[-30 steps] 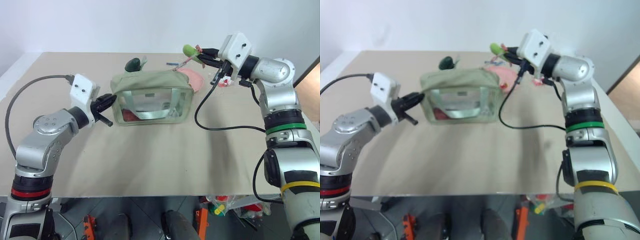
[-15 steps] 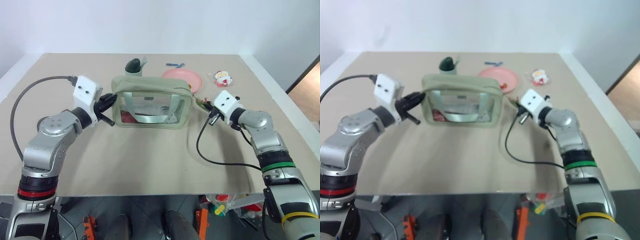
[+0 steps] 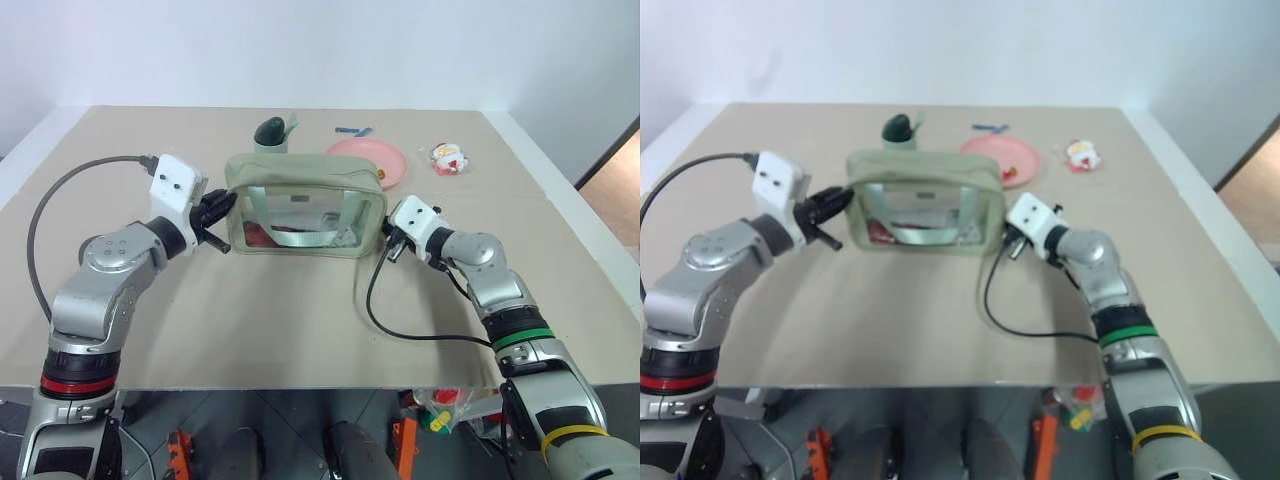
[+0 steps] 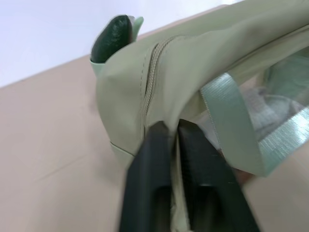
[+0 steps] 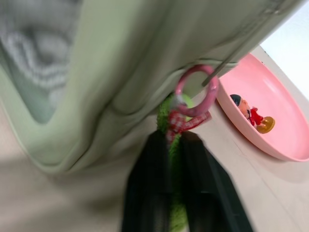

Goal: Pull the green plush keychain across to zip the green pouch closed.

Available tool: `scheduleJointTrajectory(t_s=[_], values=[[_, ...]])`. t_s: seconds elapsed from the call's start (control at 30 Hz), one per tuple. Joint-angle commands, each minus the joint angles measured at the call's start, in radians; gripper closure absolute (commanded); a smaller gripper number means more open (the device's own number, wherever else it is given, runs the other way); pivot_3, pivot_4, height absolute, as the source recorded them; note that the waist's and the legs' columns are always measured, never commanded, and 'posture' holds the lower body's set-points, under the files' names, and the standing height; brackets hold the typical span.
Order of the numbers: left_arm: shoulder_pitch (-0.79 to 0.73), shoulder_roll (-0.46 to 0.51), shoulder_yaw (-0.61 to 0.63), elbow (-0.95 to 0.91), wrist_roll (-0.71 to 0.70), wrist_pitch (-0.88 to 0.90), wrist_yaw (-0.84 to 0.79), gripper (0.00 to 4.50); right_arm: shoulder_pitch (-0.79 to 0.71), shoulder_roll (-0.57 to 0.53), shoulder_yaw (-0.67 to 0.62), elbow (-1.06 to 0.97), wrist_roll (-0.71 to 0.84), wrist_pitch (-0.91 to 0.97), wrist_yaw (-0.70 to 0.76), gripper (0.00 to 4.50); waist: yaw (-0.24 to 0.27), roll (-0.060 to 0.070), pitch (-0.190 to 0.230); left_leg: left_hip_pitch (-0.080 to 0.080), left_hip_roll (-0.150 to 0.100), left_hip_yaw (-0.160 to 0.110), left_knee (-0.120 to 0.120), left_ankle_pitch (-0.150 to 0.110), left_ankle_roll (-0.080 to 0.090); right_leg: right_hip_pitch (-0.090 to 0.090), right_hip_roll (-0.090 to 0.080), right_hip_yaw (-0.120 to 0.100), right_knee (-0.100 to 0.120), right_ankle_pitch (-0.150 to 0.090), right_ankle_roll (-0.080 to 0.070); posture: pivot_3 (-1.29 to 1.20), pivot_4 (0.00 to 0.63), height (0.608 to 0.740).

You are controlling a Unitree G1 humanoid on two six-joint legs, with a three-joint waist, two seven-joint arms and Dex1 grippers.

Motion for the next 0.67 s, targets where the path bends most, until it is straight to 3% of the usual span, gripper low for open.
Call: scheduleJointTrajectory(t_s=[0.03, 0.23, 0.27, 0.33, 0.5, 0.67], values=[[0.006, 0.035, 0.052, -0.03, -0.057, 0.022, -0.057, 2.69, 0.007, -0.064, -0.136, -0.123, 0.164, 0.069, 0.09, 3.12, 0.001, 0.0, 0.0, 0.0, 0.0, 0.0, 0.0, 0.0, 0.0, 0.0, 0.0, 0.0, 0.0, 0.0, 0.0, 0.0, 0.15, 0.74], [0.014, 0.101, 0.129, -0.027, -0.147, 0.071, -0.132, 0.76, 0.142, -0.164, -0.234, -0.411, 0.352, 0.292, 0.201, 1.17, 0.0, 0.0, 0.0, 0.0, 0.001, -0.001, -0.001, -0.001, 0.002, 0.0, 0.001, -0.002, 0.0, -0.003, 0.002, 0.0, 0.15, 0.74], [0.014, 0.108, 0.135, -0.024, -0.152, 0.072, -0.137, 0.23, 0.158, -0.174, -0.241, -0.444, 0.368, 0.317, 0.206, 0.59, -0.001, 0.0, 0.0, 0.001, 0.001, -0.001, -0.001, -0.001, 0.002, 0.0, 0.001, -0.001, 0.0, -0.003, 0.001, 0.0, 0.15, 0.74], [0.014, 0.123, 0.146, -0.027, -0.167, 0.079, -0.152, 0.0, 0.193, -0.196, -0.262, -0.515, 0.41, 0.373, 0.22, 0.08, -0.002, 0.0, 0.0, 0.001, 0.001, -0.001, -0.001, -0.001, 0.002, 0.0, 0.002, -0.001, 0.0, -0.002, 0.001, 0.0, 0.15, 0.74], [0.07, 0.142, 0.256, -0.125, -0.317, 0.154, -0.171, 0.0, 0.318, -0.25, -0.37, -0.777, 0.665, 0.649, 0.236, 0.03, 0.0, 0.0, 0.0, 0.001, 0.002, -0.001, 0.0, -0.001, 0.002, 0.0, 0.002, -0.001, 0.0, -0.002, 0.001, 0.0, 0.15, 0.74], [0.292, 0.132, 0.282, -0.247, -0.249, 0.132, -0.086, 0.0, 0.464, -0.209, -0.315, -0.99, 0.693, 0.738, 0.126, 0.03, -0.002, 0.0, 0.0, 0.001, 0.002, 0.0, -0.001, -0.002, 0.003, 0.0, 0.002, -0.001, 0.0, -0.003, 0.001, 0.0, 0.15, 0.74]])
